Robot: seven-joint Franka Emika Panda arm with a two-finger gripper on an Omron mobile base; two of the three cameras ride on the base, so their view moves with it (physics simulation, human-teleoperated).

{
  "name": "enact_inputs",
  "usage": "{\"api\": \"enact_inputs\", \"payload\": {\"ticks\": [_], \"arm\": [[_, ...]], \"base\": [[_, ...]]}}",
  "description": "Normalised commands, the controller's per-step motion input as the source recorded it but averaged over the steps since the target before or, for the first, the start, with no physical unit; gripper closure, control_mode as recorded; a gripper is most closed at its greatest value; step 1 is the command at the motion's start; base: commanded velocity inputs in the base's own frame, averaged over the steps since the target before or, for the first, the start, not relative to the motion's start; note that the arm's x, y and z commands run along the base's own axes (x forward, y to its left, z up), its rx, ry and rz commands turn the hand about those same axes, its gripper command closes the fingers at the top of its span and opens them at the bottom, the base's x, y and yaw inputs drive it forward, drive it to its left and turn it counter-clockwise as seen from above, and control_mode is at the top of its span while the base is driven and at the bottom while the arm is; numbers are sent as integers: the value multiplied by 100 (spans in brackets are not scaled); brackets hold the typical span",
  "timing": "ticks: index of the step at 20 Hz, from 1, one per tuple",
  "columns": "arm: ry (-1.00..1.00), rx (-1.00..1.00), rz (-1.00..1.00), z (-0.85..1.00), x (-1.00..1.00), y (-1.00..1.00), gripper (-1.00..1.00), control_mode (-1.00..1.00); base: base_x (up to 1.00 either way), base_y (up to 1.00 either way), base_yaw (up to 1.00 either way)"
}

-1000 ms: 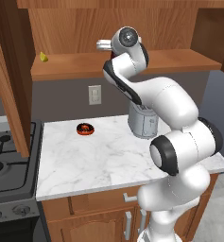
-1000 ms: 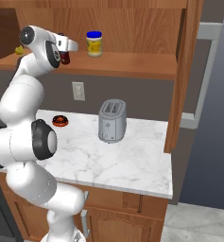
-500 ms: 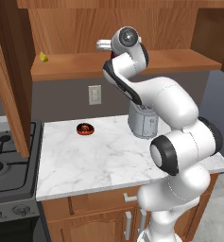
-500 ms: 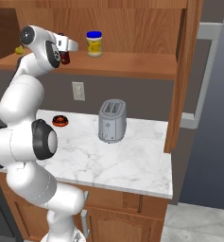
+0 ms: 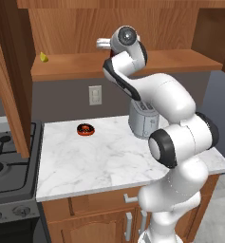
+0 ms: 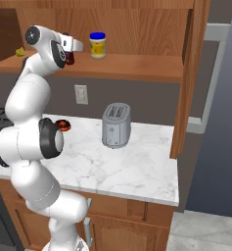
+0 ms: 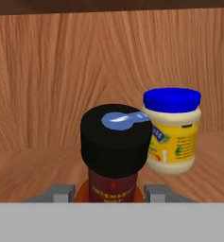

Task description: Pick the condiment bottle and mayonnaise from the counter and place them in the cabinet.

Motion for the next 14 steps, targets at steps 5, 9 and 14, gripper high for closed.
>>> {"api": "enact_inputs", "payload": {"ticks": [5, 9, 14], "arm": [[0, 0, 0, 0, 7, 1, 100, -100], [0, 0, 0, 0, 0, 0, -100, -100], [0, 0, 0, 0, 0, 0, -100, -100]], "base": [[0, 0, 0], [0, 0, 0], [0, 0, 0]]}}
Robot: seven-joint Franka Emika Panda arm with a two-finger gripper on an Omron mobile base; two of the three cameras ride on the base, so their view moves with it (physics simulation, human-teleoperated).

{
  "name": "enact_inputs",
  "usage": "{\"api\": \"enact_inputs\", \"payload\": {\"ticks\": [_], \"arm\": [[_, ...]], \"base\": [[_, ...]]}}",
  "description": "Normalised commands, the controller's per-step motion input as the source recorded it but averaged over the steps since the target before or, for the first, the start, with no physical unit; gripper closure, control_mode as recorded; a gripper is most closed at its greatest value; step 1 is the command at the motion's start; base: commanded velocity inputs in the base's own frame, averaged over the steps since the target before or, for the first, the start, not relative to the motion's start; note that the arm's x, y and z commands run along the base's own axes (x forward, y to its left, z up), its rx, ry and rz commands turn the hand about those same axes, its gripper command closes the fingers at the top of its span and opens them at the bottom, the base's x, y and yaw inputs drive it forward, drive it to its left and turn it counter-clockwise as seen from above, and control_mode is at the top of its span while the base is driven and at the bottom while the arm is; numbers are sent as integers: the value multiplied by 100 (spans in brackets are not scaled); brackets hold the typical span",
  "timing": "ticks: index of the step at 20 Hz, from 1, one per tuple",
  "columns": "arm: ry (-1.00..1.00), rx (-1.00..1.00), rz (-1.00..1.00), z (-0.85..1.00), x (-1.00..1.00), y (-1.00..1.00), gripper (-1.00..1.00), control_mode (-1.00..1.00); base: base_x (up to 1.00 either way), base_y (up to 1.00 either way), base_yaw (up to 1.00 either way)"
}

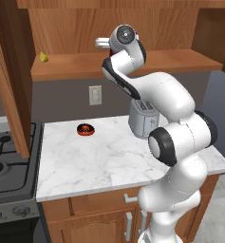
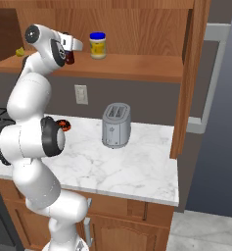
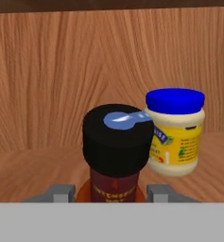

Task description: Pick the condiment bottle and mayonnaise from the counter and place them in the cabinet.

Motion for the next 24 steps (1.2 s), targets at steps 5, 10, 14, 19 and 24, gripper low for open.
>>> {"api": "enact_inputs", "payload": {"ticks": [5, 10, 14, 19, 24], "arm": [[0, 0, 0, 0, -2, 0, -100, -100], [0, 0, 0, 0, -1, 0, -100, -100], [0, 0, 0, 2, -2, 0, -100, -100], [0, 0, 0, 1, -5, 0, -100, -100], [0, 0, 0, 0, 1, 8, -100, -100]], "base": [[0, 0, 0], [0, 0, 0], [0, 0, 0], [0, 0, 0], [0, 0, 0]]}}
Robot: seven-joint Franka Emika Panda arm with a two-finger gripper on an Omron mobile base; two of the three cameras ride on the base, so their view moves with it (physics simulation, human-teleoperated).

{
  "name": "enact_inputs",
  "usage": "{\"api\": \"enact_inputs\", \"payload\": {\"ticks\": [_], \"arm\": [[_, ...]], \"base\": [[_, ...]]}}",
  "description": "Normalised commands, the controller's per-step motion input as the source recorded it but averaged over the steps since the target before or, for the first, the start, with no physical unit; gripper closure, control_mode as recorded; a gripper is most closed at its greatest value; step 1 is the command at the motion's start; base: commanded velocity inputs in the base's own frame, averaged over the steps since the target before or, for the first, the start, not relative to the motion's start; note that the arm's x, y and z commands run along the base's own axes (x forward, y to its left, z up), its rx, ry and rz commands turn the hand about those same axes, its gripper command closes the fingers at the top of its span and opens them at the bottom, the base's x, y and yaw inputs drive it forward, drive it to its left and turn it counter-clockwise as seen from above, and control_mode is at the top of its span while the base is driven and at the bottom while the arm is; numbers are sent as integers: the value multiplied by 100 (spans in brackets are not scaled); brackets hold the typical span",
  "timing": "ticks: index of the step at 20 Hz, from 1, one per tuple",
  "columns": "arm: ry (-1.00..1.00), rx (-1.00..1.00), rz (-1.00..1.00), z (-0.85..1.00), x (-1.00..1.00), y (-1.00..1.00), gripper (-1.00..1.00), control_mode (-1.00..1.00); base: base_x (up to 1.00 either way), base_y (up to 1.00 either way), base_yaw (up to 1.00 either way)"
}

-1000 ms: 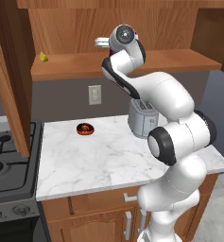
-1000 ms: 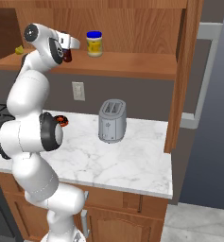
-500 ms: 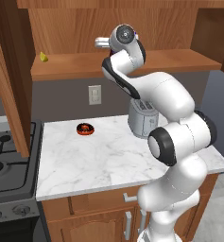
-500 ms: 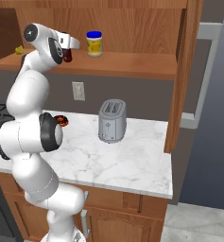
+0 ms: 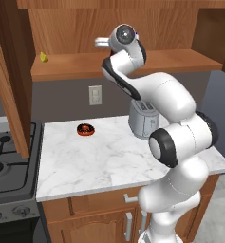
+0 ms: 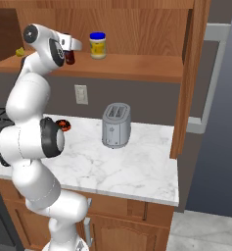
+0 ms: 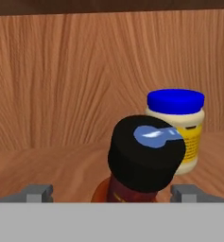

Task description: Pick the condiment bottle and mayonnaise from the counter and place them in the cabinet.

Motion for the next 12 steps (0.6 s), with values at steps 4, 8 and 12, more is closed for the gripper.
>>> {"api": "enact_inputs", "payload": {"ticks": [4, 8, 12], "arm": [[0, -2, 0, 0, 20, 29, -100, -100], [0, -4, 0, -8, 32, 30, -100, -100], [0, -4, -1, -8, 32, 15, -100, -100]], "base": [[0, 0, 0], [0, 0, 0], [0, 0, 0]]}}
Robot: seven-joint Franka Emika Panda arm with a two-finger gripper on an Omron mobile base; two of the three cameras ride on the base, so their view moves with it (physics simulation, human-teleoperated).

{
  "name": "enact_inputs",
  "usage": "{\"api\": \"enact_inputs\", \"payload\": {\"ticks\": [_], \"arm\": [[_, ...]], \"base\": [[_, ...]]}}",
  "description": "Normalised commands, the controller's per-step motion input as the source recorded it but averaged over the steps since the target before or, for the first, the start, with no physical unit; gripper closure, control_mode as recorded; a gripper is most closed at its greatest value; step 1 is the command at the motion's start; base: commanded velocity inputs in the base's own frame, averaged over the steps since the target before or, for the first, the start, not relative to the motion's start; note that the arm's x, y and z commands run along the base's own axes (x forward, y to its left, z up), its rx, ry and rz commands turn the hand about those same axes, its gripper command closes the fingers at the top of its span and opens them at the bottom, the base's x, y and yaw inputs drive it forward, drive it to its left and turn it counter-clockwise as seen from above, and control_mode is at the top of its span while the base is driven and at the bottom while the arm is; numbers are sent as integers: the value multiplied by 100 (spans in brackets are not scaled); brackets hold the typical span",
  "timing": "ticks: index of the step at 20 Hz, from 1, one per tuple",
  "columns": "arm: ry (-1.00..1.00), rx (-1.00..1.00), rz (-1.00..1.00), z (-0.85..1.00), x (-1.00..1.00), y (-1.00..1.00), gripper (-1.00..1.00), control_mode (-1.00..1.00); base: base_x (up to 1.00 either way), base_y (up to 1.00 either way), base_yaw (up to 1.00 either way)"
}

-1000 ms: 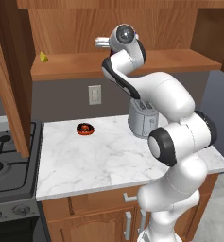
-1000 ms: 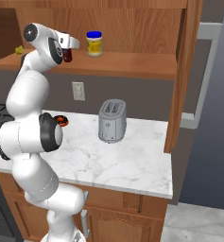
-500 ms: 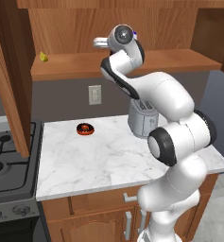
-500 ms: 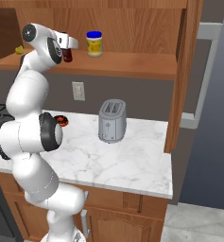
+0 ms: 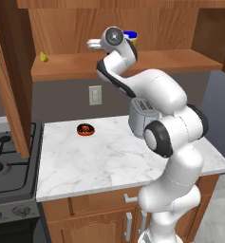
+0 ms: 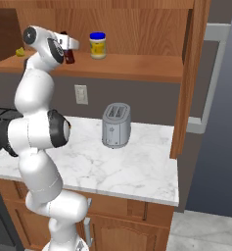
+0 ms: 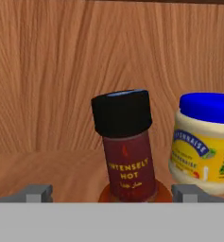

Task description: Pick the condiment bottle and mayonnaise from the counter and place them in the cabinet.

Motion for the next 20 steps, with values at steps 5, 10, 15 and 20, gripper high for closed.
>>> {"api": "enact_inputs", "payload": {"ticks": [5, 10, 15, 20], "arm": [[0, -1, -5, 31, -21, -6, -100, -100], [-2, 0, -6, 47, -62, -30, -100, -100], [0, 0, -7, 18, -56, -39, -100, -100], [0, -2, -5, -4, -67, -30, -100, -100]], "base": [[0, 0, 0], [0, 0, 0], [0, 0, 0], [0, 0, 0]]}}
